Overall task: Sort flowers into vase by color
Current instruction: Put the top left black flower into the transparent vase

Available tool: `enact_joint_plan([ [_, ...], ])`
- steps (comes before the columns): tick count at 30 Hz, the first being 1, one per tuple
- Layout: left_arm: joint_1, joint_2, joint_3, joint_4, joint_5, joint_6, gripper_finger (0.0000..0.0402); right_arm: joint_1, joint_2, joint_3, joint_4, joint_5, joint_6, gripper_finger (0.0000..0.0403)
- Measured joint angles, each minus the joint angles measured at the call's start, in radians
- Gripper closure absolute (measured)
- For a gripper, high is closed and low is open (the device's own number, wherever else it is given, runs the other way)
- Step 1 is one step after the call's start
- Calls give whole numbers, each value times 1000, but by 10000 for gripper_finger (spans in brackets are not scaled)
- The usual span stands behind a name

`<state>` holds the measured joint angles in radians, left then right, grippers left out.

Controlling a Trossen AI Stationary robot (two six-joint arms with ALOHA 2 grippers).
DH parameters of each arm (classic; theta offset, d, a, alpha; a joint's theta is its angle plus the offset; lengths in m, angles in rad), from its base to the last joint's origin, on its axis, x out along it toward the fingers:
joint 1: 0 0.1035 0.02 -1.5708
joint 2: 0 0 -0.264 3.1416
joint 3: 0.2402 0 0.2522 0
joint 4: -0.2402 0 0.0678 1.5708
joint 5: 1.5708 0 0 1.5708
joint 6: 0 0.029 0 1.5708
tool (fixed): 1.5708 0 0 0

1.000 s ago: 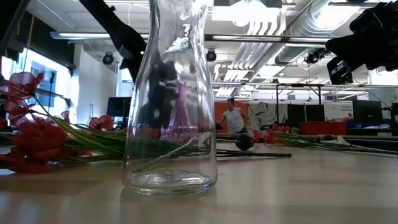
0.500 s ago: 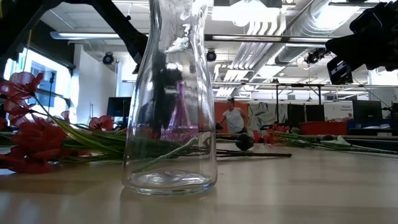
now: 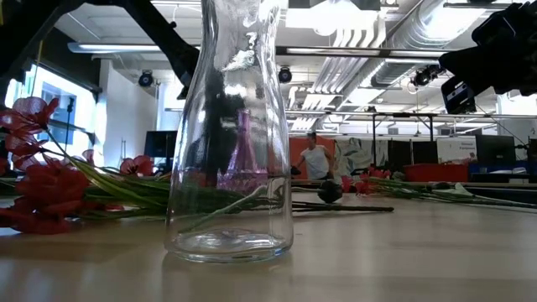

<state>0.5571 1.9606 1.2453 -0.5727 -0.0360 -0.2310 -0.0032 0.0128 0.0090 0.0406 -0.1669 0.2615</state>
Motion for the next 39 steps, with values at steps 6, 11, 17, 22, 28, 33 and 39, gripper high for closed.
enact_joint_plan([
  [6,-12,-90,-1,-5,8,-6,400,0,0,0,0,0,0,402],
  [11,-29,-282,-1,61,1,24,401,0,0,0,0,0,0,402],
  [17,-117,-547,-46,399,48,-53,401,0,0,0,0,0,0,402],
  [22,-289,-701,-218,879,57,-29,401,0,0,0,0,0,0,402],
  [28,-385,-772,-469,1278,-9,-69,401,0,0,0,0,0,0,402],
  [33,-390,-754,-663,1505,-85,-97,401,0,0,0,0,0,0,402],
  [39,-357,-696,-732,1628,-107,-99,401,0,0,0,0,0,0,402],
])
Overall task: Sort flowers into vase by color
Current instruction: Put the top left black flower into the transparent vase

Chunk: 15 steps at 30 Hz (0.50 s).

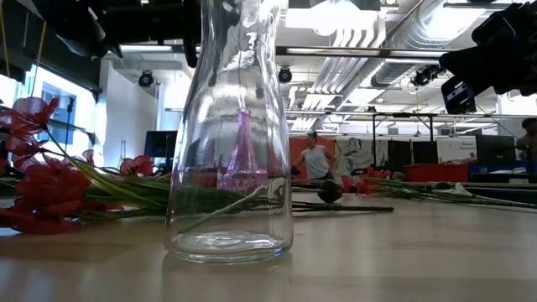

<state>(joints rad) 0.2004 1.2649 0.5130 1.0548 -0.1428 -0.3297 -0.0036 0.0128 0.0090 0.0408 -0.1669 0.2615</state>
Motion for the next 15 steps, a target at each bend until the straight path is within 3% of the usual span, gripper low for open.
enact_joint_plan([
  [9,8,70,-2,95,57,-61,401,0,0,0,0,0,0,402],
  [12,10,52,-2,171,60,-65,401,0,0,0,0,0,0,402],
  [15,10,4,-2,232,144,-111,401,0,0,0,0,0,0,402],
])
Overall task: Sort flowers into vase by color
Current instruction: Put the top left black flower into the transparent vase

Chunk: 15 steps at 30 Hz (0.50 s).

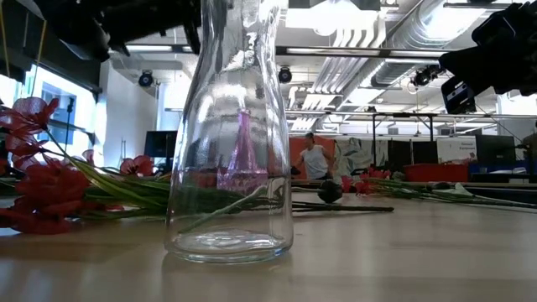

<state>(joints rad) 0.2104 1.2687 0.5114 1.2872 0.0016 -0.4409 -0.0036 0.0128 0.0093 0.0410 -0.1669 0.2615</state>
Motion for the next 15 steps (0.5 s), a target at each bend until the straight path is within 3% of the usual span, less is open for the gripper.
enact_joint_plan([
  [3,-15,-49,0,-43,107,-40,401,0,0,0,0,0,0,402],
  [6,-52,-74,1,-104,135,-57,401,0,0,0,0,0,0,402],
  [12,-213,-70,0,-105,137,-81,401,0,0,0,0,0,0,402],
  [15,-327,-52,0,-84,76,-75,401,0,0,0,0,0,0,402],
])
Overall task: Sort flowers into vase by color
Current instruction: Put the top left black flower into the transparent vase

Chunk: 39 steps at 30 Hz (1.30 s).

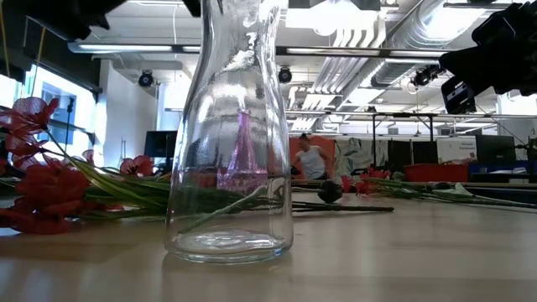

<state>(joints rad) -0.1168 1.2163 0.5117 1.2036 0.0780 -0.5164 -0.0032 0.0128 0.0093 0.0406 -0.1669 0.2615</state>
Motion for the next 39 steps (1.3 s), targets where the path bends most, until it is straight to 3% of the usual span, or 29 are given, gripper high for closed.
enact_joint_plan([
  [8,-303,114,36,19,-357,163,401,0,0,0,0,0,0,402],
  [12,-378,220,132,20,-457,264,401,0,0,0,0,0,0,402],
  [19,-445,384,276,22,-482,272,401,0,0,0,0,0,0,402],
  [27,-456,467,287,17,-562,347,401,0,0,0,0,0,0,402],
  [39,-472,469,287,-50,-457,475,401,0,0,0,0,0,0,402],
])
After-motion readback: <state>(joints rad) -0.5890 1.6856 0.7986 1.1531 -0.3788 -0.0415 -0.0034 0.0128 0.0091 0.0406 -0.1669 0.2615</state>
